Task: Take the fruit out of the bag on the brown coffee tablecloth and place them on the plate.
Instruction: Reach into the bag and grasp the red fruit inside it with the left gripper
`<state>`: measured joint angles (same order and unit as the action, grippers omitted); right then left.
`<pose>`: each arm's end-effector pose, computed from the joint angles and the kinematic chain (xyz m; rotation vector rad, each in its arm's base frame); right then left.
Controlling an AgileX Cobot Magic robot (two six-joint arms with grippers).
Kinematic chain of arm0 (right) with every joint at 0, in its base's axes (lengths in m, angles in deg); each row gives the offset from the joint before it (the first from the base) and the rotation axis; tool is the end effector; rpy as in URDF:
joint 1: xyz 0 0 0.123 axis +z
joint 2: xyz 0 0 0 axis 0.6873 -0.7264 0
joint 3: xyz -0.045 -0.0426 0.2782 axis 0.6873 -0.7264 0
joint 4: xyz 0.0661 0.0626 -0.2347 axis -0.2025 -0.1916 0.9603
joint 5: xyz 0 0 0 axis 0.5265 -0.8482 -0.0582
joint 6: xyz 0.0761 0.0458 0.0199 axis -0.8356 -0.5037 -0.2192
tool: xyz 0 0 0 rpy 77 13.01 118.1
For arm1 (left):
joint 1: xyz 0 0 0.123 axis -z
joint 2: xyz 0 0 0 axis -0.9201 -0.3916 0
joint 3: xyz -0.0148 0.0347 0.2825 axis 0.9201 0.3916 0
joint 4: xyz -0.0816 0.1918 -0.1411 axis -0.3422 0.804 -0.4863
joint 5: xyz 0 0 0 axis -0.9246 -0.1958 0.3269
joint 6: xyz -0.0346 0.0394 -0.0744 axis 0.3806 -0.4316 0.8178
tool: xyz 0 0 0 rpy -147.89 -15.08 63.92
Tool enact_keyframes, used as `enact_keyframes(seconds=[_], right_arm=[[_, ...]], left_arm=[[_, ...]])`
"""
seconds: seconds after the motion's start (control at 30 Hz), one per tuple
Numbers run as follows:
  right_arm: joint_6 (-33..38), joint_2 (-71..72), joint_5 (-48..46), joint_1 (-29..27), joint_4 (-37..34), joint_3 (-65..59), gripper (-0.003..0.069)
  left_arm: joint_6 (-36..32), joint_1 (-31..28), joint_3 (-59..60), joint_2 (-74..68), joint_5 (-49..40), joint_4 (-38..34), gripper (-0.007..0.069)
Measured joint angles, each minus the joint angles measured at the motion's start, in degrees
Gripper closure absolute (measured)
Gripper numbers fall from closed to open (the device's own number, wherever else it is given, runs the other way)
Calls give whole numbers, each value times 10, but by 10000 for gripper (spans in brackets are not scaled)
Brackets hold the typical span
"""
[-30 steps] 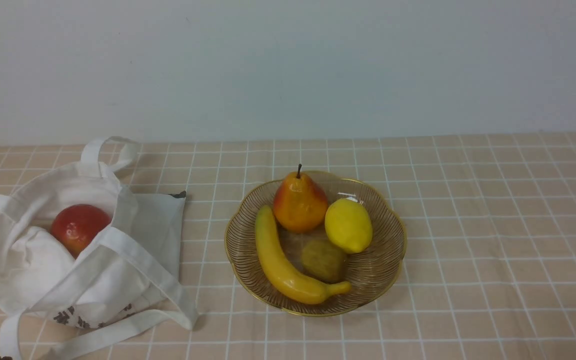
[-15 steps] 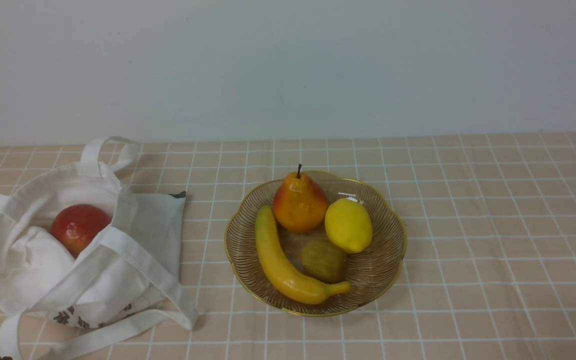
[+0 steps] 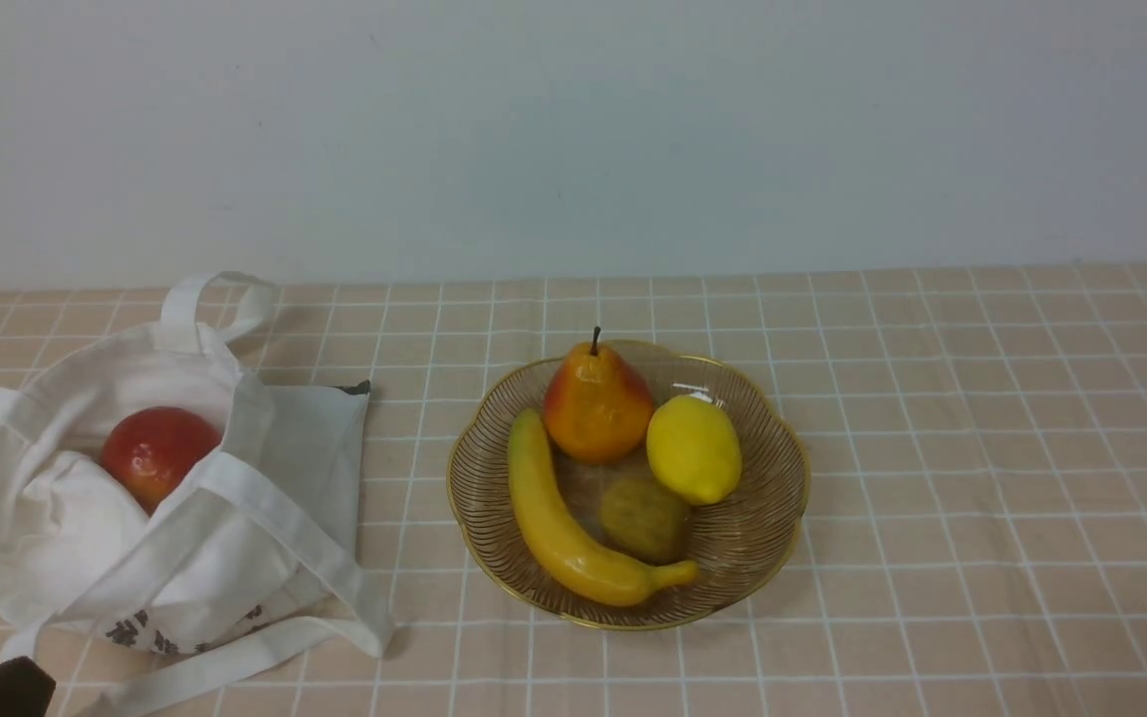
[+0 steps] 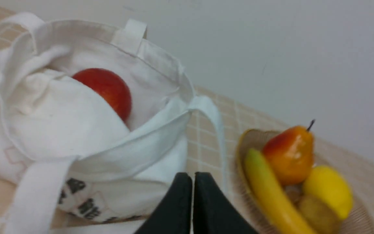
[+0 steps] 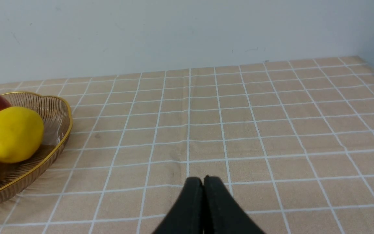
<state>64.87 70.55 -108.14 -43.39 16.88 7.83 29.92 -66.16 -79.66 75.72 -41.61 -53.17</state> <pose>0.0524 -0.0028 0.1730 0.0836 1.8596 0.0186 0.0549 -0.0111 0.1874 -0.3755 1.6672 -0.5239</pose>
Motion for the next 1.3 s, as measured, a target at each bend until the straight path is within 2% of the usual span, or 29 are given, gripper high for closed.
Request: enact_keyframes(seconds=[0.13,0.27,0.4,0.43,0.53,0.63,0.73,0.8,0.83,0.87,0.97,1.07,1.13,1.17,1.3], right_arm=[[0,0,0,0,0,0,673],[0,0,0,0,0,0,673],[0,0,0,0,0,0,673],[0,0,0,0,0,0,673],[0,0,0,0,0,0,673],[0,0,0,0,0,0,673],[0,0,0,0,0,0,673],[-1,0,0,0,0,0,673],[-1,0,0,0,0,0,673],[-1,0,0,0,0,0,673],[-1,0,0,0,0,0,673],[-2,0,0,0,0,0,673],[-2,0,0,0,0,0,673],[-2,0,0,0,0,0,673],[-2,0,0,0,0,0,673]], left_arm=[[5,0,0,0,48,-98,631],[4,0,-4,0,143,-163,631],[-48,0,-63,-1,181,-155,631],[-88,0,-105,-1,175,-137,631],[-174,0,-206,-22,123,-102,631],[-248,0,-290,-81,23,-83,632],[-278,0,-361,-163,-133,-53,632],[-266,0,-391,-226,-236,-27,632],[-266,0,-391,-226,-236,-27,632],[-250,0,-406,-278,-297,-4,632],[-211,0,-422,-367,-376,55,632],[-156,-1,-438,-441,-396,131,632],[-137,-3,-447,-465,-397,153,632],[-106,-13,-466,-512,-402,183,631],[-89,-42,-521,-620,-426,213,631]])
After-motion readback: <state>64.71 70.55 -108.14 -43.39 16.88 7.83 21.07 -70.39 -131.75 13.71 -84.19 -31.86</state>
